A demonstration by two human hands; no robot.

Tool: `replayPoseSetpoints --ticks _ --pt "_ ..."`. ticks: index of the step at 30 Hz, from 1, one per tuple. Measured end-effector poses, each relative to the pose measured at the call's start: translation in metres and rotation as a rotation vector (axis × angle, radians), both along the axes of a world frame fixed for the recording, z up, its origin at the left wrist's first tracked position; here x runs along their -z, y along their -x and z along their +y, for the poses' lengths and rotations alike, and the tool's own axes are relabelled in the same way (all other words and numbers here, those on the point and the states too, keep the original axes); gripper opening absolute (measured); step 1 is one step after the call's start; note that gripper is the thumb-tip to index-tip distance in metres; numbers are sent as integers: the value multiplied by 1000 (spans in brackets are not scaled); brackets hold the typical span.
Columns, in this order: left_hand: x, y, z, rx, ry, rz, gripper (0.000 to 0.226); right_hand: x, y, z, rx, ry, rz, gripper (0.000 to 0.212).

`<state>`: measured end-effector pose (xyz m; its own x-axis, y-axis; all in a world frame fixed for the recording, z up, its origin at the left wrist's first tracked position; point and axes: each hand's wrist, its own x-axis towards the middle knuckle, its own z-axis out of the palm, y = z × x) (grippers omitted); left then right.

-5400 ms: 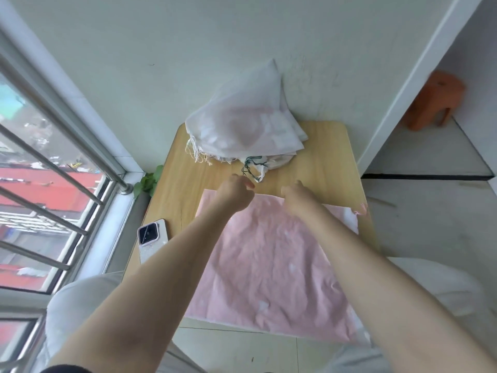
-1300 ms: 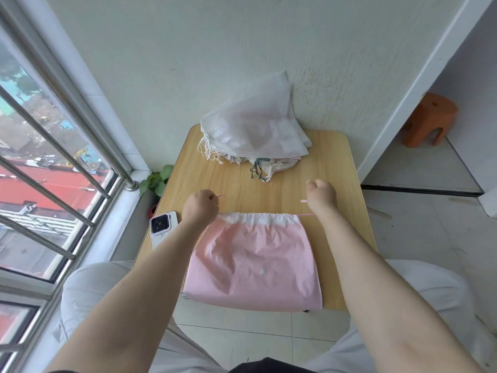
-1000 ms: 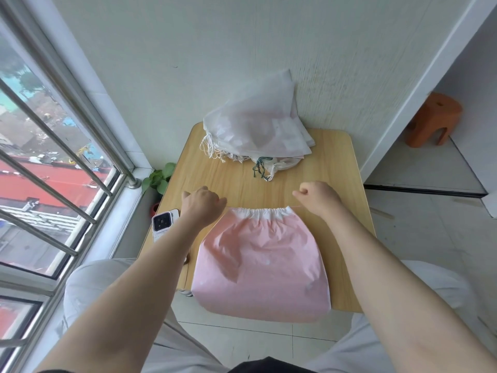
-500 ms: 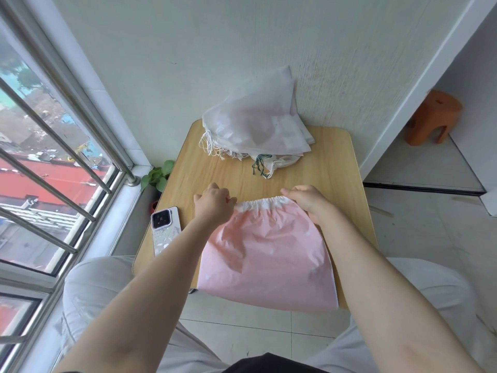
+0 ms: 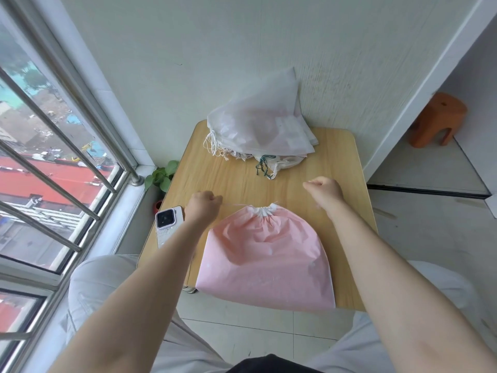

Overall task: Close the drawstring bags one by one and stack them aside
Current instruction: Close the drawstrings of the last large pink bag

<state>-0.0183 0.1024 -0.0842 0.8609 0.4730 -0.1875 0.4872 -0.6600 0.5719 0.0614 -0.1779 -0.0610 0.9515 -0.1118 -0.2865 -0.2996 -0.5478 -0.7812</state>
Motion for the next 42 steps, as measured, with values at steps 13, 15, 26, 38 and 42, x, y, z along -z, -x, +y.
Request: replayPoseSetpoints --ticks 13,15,26,38,42 --pt "-61 -48 -61 -322 911 -69 35 -47 9 38 -376 244 152 44" --pt "-61 -49 -65 -322 945 -57 35 -48 21 49 -550 268 390 58" --pt "-64 -42 -60 -50 444 -23 41 -6 24 78 -359 -46 288 17" --pt "-71 -42 -37 400 -323 -20 59 -2 30 77 -357 -119 155 18" --pt "-57 -34 -34 487 -291 145 59 -1 29 78 -348 -111 164 22"
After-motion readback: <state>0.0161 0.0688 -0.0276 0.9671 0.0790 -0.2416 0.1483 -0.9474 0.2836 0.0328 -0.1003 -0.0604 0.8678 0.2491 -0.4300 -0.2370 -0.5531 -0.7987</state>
